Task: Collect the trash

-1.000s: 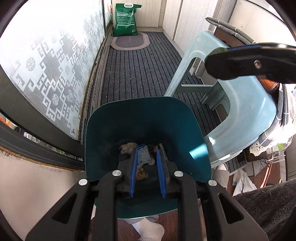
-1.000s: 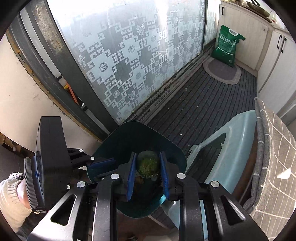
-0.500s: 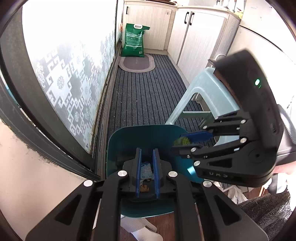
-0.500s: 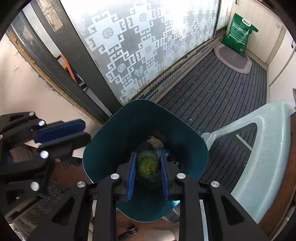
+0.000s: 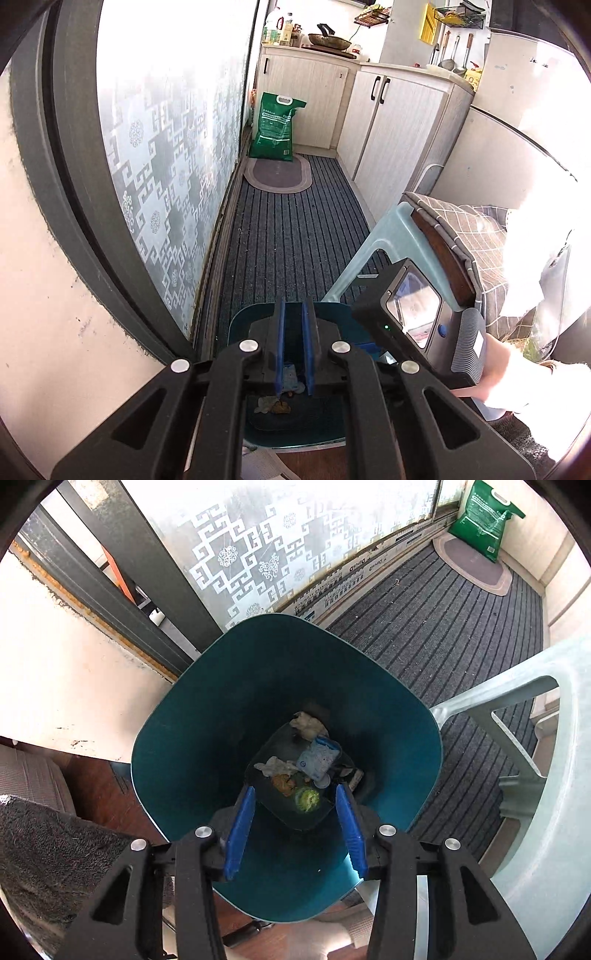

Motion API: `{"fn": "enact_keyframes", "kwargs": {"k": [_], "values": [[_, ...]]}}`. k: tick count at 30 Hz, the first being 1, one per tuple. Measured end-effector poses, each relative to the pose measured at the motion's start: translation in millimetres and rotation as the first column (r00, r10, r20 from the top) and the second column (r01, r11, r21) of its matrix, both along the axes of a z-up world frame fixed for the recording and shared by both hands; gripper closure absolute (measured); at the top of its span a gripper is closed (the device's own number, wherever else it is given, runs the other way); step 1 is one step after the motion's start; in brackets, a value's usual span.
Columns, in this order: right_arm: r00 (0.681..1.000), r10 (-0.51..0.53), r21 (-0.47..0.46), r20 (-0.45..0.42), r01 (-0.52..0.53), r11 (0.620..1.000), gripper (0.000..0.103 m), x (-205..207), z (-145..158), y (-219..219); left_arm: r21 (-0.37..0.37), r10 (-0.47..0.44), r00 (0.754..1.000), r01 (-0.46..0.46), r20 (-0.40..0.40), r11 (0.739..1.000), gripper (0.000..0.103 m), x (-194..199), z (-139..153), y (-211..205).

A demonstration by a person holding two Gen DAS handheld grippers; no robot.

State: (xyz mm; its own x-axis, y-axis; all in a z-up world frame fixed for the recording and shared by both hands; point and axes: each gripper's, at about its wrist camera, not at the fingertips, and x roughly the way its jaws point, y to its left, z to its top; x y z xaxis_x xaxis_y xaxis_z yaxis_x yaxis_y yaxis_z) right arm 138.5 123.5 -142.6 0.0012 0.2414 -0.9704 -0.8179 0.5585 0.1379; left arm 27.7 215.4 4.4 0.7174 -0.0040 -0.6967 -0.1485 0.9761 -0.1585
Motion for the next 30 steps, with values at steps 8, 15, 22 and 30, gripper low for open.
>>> {"fn": "enact_keyframes", "kwargs": {"k": [8,15,22,30], "values": [[0.997,0.024,0.050,0.067,-0.028,0.998,0.071,-19.4,26.3,-2.8,0.012,-0.007,0.999,0.006,0.033,1.000,0.093,-0.5,17.0,-12.9],[0.976,-0.058,0.211,0.209,0.013,0.977,0.075,-35.8,97.3,-34.0,0.065,-0.026,0.999,0.023,0.048,0.998,0.088,-9.9,25.0,-33.6],[0.922,-0.141,0.320,0.360,0.020,0.947,0.075,-72.9,160.1,-81.6,0.109,-0.003,0.997,-0.005,0.071,0.994,0.062,-37.2,23.7,-53.6],[0.847,-0.255,0.402,0.466,0.054,0.914,0.043,-109.9,198.8,-133.1,0.178,0.009,0.989,-0.035,0.147,0.983,0.023,-68.6,19.6,-74.4]]}}
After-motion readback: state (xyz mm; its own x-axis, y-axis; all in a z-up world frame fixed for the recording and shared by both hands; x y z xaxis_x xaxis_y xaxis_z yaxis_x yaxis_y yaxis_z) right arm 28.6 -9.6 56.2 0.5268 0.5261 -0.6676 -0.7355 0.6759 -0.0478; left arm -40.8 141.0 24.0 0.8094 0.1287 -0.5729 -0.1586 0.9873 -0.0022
